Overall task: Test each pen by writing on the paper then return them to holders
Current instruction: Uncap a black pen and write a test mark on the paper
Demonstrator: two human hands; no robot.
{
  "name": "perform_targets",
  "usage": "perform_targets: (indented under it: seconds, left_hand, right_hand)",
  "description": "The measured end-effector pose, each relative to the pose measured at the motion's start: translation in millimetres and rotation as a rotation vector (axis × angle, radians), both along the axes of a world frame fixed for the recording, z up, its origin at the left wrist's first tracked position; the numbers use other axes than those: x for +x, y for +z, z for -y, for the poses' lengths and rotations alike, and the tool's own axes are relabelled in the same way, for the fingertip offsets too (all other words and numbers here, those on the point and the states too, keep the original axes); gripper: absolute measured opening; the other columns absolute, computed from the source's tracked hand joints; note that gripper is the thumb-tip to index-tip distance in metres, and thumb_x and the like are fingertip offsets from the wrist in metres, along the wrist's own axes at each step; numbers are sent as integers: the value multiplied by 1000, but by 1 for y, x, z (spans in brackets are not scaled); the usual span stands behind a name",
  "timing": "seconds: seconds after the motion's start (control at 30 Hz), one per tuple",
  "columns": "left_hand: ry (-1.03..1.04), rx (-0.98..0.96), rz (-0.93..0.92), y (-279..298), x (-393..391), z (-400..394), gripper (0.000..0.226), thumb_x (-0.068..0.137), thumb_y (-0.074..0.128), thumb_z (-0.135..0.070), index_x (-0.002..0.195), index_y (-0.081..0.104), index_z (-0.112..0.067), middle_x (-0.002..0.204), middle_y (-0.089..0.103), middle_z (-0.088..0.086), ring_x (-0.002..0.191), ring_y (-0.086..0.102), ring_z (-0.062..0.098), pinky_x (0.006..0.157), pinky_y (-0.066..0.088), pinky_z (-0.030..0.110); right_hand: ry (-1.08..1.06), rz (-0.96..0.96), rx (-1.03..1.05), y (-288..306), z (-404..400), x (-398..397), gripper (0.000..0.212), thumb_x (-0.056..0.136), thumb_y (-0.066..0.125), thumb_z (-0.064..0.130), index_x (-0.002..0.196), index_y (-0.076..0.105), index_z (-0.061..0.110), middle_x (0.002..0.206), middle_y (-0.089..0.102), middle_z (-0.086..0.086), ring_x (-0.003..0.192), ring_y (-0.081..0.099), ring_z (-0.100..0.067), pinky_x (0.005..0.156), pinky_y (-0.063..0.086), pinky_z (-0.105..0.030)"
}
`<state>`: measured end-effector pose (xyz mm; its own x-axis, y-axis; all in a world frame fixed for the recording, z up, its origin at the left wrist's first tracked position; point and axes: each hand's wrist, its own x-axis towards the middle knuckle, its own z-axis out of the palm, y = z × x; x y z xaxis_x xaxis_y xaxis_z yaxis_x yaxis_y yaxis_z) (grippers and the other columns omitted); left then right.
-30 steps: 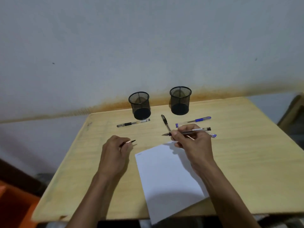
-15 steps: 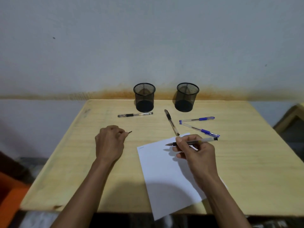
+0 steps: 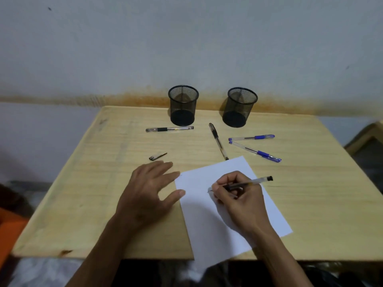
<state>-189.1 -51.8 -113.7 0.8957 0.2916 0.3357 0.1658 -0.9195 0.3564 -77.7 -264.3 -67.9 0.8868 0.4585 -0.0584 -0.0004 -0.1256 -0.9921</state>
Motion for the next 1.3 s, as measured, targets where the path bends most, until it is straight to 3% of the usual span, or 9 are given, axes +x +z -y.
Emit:
perform_targets:
  seconds: [0.17, 0.33, 0.4, 0.53, 0.67, 0.73, 0.9, 1.1, 1.3]
  left_hand:
    - [-12, 37, 52, 0, -1, 1, 47, 85, 63, -59, 116, 73, -25, 132, 65, 0, 123, 59, 25, 102, 42, 50]
    - [-7, 25, -21, 6, -2, 0, 51, 84, 58, -65, 117, 72, -29, 133, 64, -3, 123, 58, 23, 102, 41, 46]
    - [-4, 19, -50, 9, -2, -1, 50, 83, 57, -66, 117, 70, -32, 133, 64, -5, 124, 57, 22, 102, 41, 45]
    - [-4, -38, -70, 8, -1, -3, 51, 82, 55, -67, 120, 67, -34, 136, 61, -8, 128, 54, 19, 106, 39, 47]
    - [-6, -50, -100, 7, 0, -3, 59, 83, 49, -70, 124, 65, -32, 140, 58, -7, 133, 49, 17, 110, 35, 51]
    - [-4, -65, -113, 9, 1, -3, 61, 83, 49, -71, 127, 64, -31, 142, 56, -7, 136, 47, 16, 112, 33, 51]
    - [-8, -99, -125, 12, 2, -2, 60, 82, 53, -69, 127, 65, -31, 145, 54, -8, 139, 44, 14, 115, 30, 51]
    - [-10, -100, -127, 14, 1, -2, 60, 82, 54, -68, 127, 65, -30, 145, 54, -7, 140, 43, 14, 115, 30, 51]
    - [-4, -110, -106, 16, 1, -1, 59, 82, 58, -65, 126, 67, -27, 143, 55, -5, 138, 45, 15, 114, 32, 52]
  right_hand:
    - [-6, 124, -28, 6, -9, -1, 12, 81, 77, -5, 80, 71, 5, 80, 77, -3, 72, 74, -13, 64, 55, -17]
    - [94, 217, -104, 7, -52, 16, 14, 79, 75, -1, 84, 71, 11, 82, 76, -2, 75, 73, -12, 72, 59, -21]
    - [123, 232, -130, 3, -66, 21, 14, 78, 75, -1, 81, 71, 11, 80, 76, -4, 71, 72, -12, 69, 59, -23]
    - [81, 257, -158, -11, -72, 22, 13, 71, 78, -1, 72, 70, 9, 68, 73, -4, 64, 69, -21, 62, 59, -40]
    - [101, 289, -147, -22, -69, 25, 18, 68, 81, 5, 62, 65, 12, 60, 68, -4, 58, 63, -29, 51, 51, -42]
    - [99, 284, -148, -26, -71, 26, 22, 67, 82, 6, 59, 63, 15, 58, 66, -6, 55, 59, -31, 49, 48, -40]
    - [100, 215, -101, -29, -74, 29, 30, 67, 81, 10, 55, 58, 25, 55, 62, 0, 51, 51, -13, 49, 43, -32]
    - [78, 313, -192, -27, -75, 28, 28, 67, 84, 6, 58, 58, 12, 57, 64, -7, 50, 50, -11, 45, 41, -33]
    - [101, 370, -228, -25, -75, 28, 31, 64, 82, 4, 56, 53, 12, 58, 59, -5, 49, 43, -6, 45, 32, -20]
